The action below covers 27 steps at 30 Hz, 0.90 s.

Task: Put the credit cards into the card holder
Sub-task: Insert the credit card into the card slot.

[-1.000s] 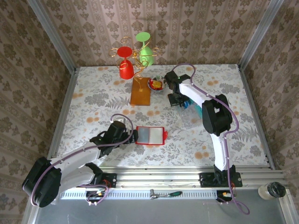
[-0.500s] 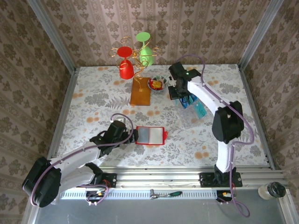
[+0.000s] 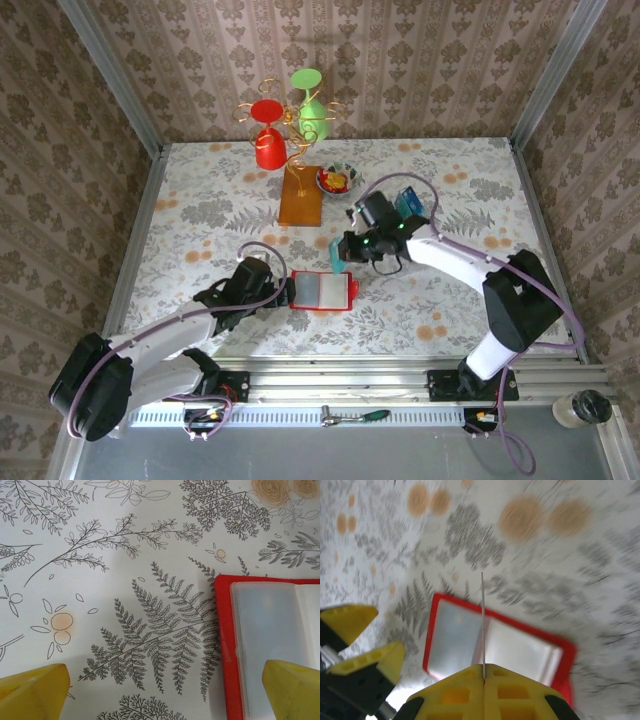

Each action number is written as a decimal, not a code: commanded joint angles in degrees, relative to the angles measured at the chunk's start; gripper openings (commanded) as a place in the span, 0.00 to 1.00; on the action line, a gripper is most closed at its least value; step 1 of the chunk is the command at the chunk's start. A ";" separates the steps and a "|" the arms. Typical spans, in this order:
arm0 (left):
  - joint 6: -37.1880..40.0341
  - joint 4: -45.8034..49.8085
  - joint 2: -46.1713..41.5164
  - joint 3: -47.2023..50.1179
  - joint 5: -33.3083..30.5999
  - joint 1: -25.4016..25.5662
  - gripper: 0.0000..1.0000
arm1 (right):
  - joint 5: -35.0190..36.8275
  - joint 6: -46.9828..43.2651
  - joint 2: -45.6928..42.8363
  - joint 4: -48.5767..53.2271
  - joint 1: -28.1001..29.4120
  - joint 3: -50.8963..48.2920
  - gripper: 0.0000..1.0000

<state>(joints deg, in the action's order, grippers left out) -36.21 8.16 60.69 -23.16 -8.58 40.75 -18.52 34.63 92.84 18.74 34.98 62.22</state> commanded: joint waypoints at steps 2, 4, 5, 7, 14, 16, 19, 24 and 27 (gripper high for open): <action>1.35 1.73 0.81 -2.02 -0.99 0.24 1.00 | -0.95 7.35 -0.78 -12.56 3.86 -4.17 0.00; 1.51 1.86 1.17 -2.24 -1.17 0.33 1.00 | -1.03 8.87 -0.11 -14.89 4.76 -5.83 0.00; 1.57 1.86 1.35 -2.33 -1.24 0.45 1.00 | -1.19 9.39 0.16 -15.77 4.99 -6.36 0.00; 1.75 1.84 1.87 -2.59 -1.26 0.60 1.00 | -1.16 10.33 0.91 -17.27 5.58 -7.19 0.00; 2.04 1.59 3.24 -3.25 -1.53 1.27 1.00 | -1.17 11.02 4.00 -18.74 6.99 -7.97 0.00; 2.20 1.59 3.72 -3.52 -1.75 1.61 1.00 | -1.26 11.22 4.70 -19.30 7.11 -8.11 0.00; 2.51 1.50 4.39 -3.82 -2.03 2.06 1.00 | -1.16 11.38 5.90 -19.79 7.26 -8.25 0.00; 2.81 0.90 5.82 -4.26 -2.15 2.79 1.00 | -1.52 11.56 8.34 -20.44 7.40 -7.90 0.00; 2.85 0.38 6.69 -4.39 -2.22 3.14 1.00 | -1.78 11.81 9.21 -20.76 7.45 -7.86 0.00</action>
<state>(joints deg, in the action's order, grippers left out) -34.65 8.58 66.70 -25.85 -9.78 43.44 -19.07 45.52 100.84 -0.32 41.95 54.87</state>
